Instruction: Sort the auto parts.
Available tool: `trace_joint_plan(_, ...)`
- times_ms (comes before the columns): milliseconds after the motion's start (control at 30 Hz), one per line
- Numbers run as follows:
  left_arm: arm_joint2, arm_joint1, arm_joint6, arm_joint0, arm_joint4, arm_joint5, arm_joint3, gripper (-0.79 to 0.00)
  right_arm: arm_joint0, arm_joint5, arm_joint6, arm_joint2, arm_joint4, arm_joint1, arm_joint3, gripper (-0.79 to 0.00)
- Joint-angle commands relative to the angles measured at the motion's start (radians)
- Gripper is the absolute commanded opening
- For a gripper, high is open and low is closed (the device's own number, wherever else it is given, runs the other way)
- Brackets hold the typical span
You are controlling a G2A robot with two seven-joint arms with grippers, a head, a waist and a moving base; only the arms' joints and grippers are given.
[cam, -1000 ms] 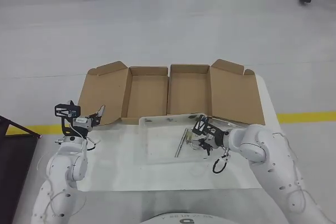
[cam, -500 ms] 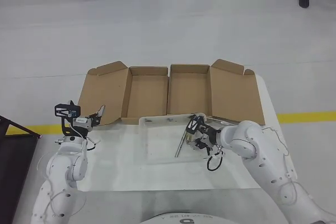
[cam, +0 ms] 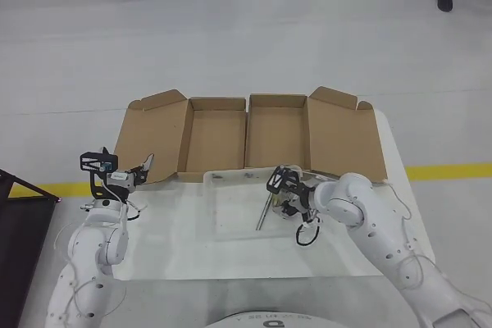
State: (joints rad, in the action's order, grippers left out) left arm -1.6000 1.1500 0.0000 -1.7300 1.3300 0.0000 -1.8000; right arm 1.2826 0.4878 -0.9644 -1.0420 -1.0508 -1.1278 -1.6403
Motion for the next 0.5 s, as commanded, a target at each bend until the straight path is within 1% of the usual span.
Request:
trace_joint_plan(0, 0.0, 0.0, 0.0, 0.0, 0.0, 0.0, 0.0, 0.0, -0.01, -0.006, 0.001, 0.012, -0.004, -0.002, 0.013, -0.231)
trace_joint_plan(67, 0.0, 0.0, 0.0, 0.0, 0.0, 0.0, 0.0, 0.0, -0.02, -0.008, 0.0, 0.023, -0.006, -0.004, 0.023, -0.249)
trace_joint_plan(100, 0.0, 0.0, 0.0, 0.0, 0.0, 0.0, 0.0, 0.0, -0.024, -0.01, -0.001, 0.028, -0.005, -0.005, 0.028, -0.283)
trace_joint_plan(133, 0.0, 0.0, 0.0, 0.0, 0.0, 0.0, 0.0, 0.0, -0.029, -0.009, -0.003, 0.034, -0.003, -0.005, 0.033, -0.299)
trace_joint_plan(200, 0.0, 0.0, 0.0, 0.0, 0.0, 0.0, 0.0, 0.0, -0.036, -0.01, -0.005, 0.043, 0.001, -0.007, 0.042, -0.394)
trace_joint_plan(400, 0.0, 0.0, 0.0, 0.0, 0.0, 0.0, 0.0, 0.0, -0.057, -0.014, -0.012, 0.069, 0.002, -0.011, 0.066, -0.44)
trace_joint_plan(467, 0.0, 0.0, 0.0, 0.0, 0.0, 0.0, 0.0, 0.0, -0.061, -0.014, -0.012, 0.074, 0.003, -0.011, 0.068, -0.511)
